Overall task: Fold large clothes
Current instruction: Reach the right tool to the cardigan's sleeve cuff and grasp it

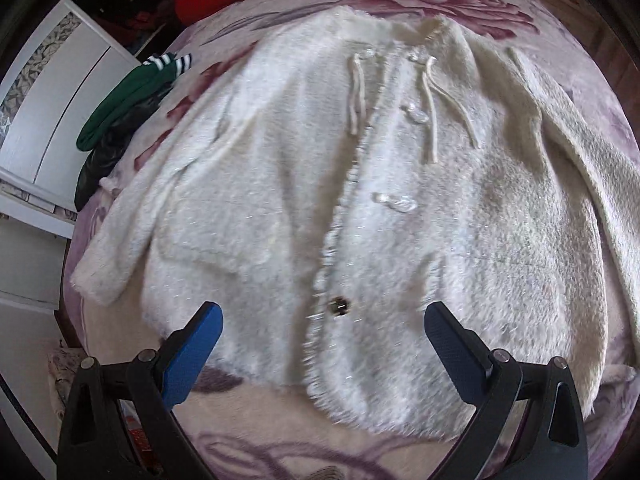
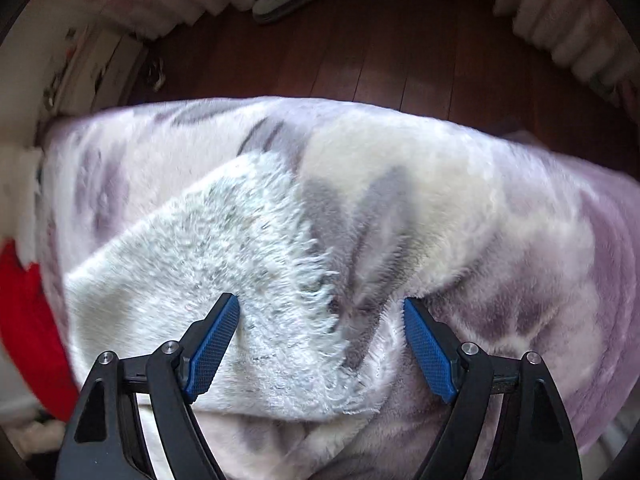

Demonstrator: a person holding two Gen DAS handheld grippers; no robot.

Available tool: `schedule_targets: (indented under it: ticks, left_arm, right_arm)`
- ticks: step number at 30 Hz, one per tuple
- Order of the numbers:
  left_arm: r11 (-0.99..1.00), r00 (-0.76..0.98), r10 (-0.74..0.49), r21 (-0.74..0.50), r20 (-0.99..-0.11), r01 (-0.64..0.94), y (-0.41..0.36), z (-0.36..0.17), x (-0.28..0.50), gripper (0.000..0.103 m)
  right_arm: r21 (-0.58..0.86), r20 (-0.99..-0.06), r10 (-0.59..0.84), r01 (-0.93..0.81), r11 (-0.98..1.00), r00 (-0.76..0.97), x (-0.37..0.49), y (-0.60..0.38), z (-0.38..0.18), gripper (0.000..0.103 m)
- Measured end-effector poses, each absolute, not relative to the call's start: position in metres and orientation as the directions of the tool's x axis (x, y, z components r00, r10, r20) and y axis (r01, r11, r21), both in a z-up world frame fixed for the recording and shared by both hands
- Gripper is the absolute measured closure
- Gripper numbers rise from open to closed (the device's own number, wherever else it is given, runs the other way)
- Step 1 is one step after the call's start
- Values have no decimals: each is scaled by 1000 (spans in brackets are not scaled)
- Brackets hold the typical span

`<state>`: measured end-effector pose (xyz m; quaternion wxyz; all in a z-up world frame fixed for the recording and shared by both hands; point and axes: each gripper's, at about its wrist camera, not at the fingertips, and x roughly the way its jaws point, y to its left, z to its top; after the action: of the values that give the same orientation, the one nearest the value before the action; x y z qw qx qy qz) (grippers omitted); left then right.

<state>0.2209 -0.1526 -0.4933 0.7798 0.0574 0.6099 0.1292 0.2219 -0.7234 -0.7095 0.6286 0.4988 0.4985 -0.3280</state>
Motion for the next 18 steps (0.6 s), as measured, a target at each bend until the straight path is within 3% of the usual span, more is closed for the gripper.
schedule_targets:
  ticks: [1, 6, 10, 11, 13, 14, 15, 18]
  left_arm:
    - [962, 220, 265, 242, -939, -129, -157, -495, 223, 0]
    - [971, 214, 233, 218, -948, -95, -176, -500, 227, 0]
    - [975, 191, 223, 214, -956, -68, -185, -508, 233, 0]
    - [975, 183, 222, 214, -958, -64, -185, -509, 234, 0]
    - [976, 189, 217, 209, -958, -61, -185, -508, 235, 0]
    - [976, 192, 217, 210, -957, -58, -185, -509, 236, 0]
    - [976, 192, 217, 210, -957, -55, -186, -511, 237, 0]
    - [976, 178, 217, 212, -960, -47, -186, -519, 242, 0]
  right_arm:
    - [326, -945, 98, 885, 331, 312, 225, -718, -703, 95]
    - [345, -937, 100, 854, 388, 334, 204, -697, -664, 94]
    - [307, -938, 267, 891, 334, 223, 180, -688, -691, 93]
    - [325, -928, 285, 899, 295, 241, 175, -688, -696, 87]
    - [392, -899, 295, 897, 207, 325, 162, -685, -701, 60]
    - [416, -886, 298, 892, 176, 354, 157, -682, -702, 36]
    - [460, -860, 308, 879, 125, 406, 152, -676, -705, 28]
    - [557, -770, 368, 830, -10, 521, 150, -652, -728, 28]
